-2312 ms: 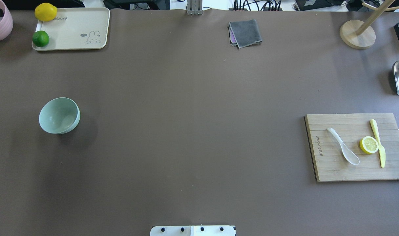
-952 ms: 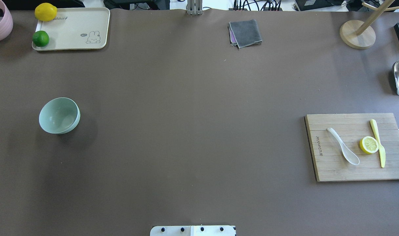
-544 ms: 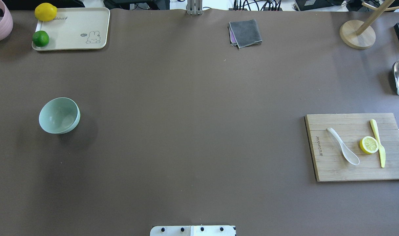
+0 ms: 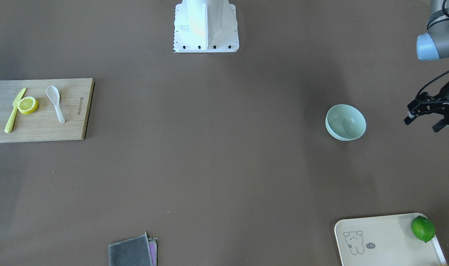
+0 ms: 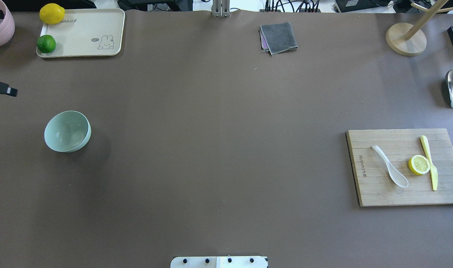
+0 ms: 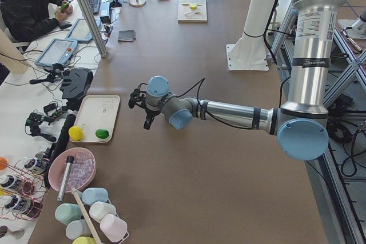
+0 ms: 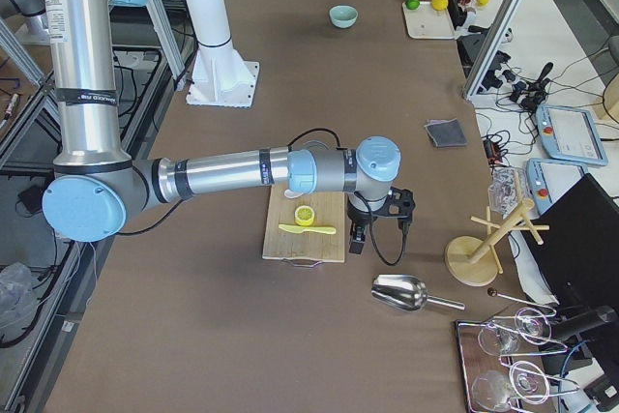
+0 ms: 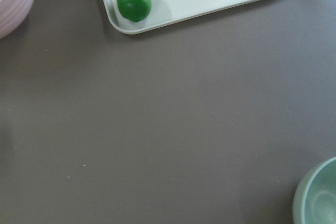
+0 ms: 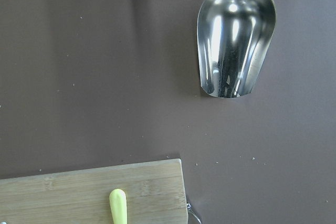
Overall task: Place spoon in bowl
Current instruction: 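Reach the left gripper down to the rim of the pale green bowl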
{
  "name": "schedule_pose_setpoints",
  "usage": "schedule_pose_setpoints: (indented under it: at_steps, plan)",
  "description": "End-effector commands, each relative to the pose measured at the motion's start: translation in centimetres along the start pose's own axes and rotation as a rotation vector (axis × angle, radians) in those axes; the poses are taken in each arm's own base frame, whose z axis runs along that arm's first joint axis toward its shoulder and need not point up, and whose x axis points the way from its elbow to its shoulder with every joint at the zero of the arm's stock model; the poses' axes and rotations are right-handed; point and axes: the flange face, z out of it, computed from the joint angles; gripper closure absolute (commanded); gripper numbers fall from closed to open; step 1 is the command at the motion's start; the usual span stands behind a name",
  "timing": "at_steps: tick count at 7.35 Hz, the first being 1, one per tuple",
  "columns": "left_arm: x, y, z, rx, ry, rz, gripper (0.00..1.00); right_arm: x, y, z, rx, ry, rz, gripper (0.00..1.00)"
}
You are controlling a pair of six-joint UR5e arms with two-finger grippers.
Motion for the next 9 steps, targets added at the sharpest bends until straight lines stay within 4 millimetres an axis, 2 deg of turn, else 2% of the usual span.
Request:
schedule_pose_setpoints:
  at_steps: [1, 2, 3, 5, 7, 8, 9]
  plan:
    - [7.4, 0.2, 5.5, -0.036, 0.02, -0.082, 0.02, -0.1, 0.0, 0.2, -0.004, -0.001, -0.001, 0.0]
    - [8.5, 0.8, 6.8, -0.015, -0.009, -0.071, 0.02, -0.2, -0.1, 0.3, -0.004, 0.004, -0.006, 0.0]
    - [7.9, 1.9, 8.2, -0.027, -0.018, -0.067, 0.02, -0.5, -0.1, 0.6, -0.01, 0.008, -0.014, 0.0]
    - [5.5, 2.8, 9.9, -0.023, -0.012, -0.055, 0.02, -1.1, -0.1, 0.7, -0.013, -0.001, -0.021, 0.0]
    - [5.2, 3.4, 9.8, -0.036, -0.004, -0.058, 0.03, -1.2, -0.1, 0.6, -0.009, 0.01, -0.028, 0.0]
    - [4.7, 4.6, 9.7, -0.051, 0.029, -0.048, 0.03, -1.3, -0.1, 0.6, -0.011, 0.001, -0.014, 0.0]
    - [3.5, 6.1, 9.5, -0.059, 0.043, -0.042, 0.1, -1.5, -0.1, 0.5, -0.01, -0.001, 0.001, 0.0]
